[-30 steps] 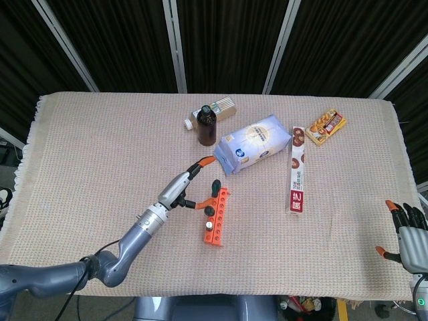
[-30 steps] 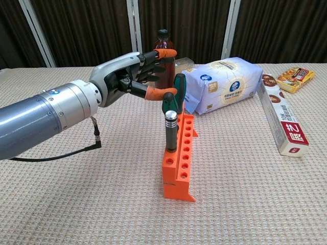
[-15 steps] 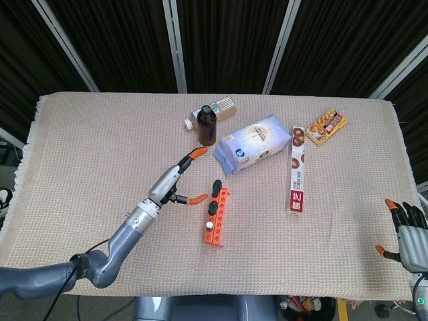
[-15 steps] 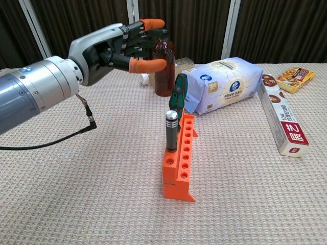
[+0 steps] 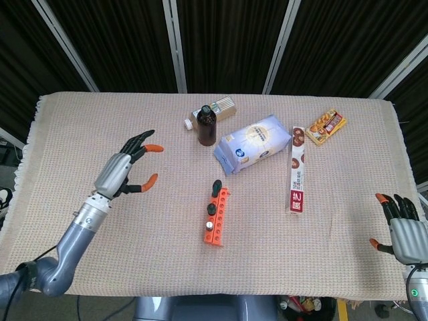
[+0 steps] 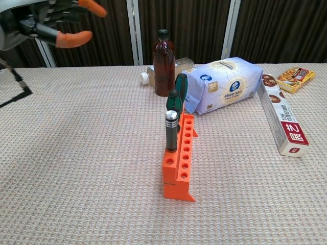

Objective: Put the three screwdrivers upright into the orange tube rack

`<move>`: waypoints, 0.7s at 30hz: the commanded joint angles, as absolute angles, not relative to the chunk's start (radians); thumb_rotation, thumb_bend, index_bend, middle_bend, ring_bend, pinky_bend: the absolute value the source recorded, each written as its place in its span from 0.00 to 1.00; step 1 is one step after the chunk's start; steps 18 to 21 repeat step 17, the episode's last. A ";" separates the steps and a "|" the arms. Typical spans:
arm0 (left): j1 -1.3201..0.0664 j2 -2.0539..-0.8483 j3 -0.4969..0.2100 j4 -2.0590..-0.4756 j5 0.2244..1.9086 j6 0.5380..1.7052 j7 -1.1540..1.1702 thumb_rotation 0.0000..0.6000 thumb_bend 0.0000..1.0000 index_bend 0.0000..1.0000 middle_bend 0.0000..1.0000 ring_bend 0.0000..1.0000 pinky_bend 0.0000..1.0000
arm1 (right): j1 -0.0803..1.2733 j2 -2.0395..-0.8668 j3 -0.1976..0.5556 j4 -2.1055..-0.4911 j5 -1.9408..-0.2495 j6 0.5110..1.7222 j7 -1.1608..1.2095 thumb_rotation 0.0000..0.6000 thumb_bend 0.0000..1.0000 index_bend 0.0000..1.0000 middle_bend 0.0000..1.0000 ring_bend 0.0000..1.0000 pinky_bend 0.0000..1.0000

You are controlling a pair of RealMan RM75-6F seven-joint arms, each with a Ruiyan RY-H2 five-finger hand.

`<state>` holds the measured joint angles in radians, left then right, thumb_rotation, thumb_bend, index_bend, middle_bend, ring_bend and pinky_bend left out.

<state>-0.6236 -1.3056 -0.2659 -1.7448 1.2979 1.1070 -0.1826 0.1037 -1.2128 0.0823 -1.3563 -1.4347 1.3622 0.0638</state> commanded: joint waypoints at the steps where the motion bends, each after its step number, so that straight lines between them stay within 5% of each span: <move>1: -0.501 -1.141 -0.164 -1.845 1.240 1.192 0.046 0.93 0.41 0.26 0.00 0.00 0.00 | 0.112 -1.212 0.088 -1.367 -1.438 1.363 0.050 1.00 0.00 0.08 0.10 0.00 0.06; 10: -0.314 -1.123 -0.031 -1.821 1.331 1.396 0.115 0.94 0.41 0.27 0.00 0.00 0.00 | 0.133 -1.203 0.093 -1.418 -1.427 1.343 -0.013 1.00 0.00 0.00 0.04 0.00 0.06; 21: -0.231 -1.131 0.035 -1.797 1.416 1.471 0.090 0.94 0.40 0.28 0.00 0.00 0.00 | 0.136 -1.202 0.086 -1.435 -1.436 1.345 -0.022 1.00 0.00 0.00 0.03 0.00 0.05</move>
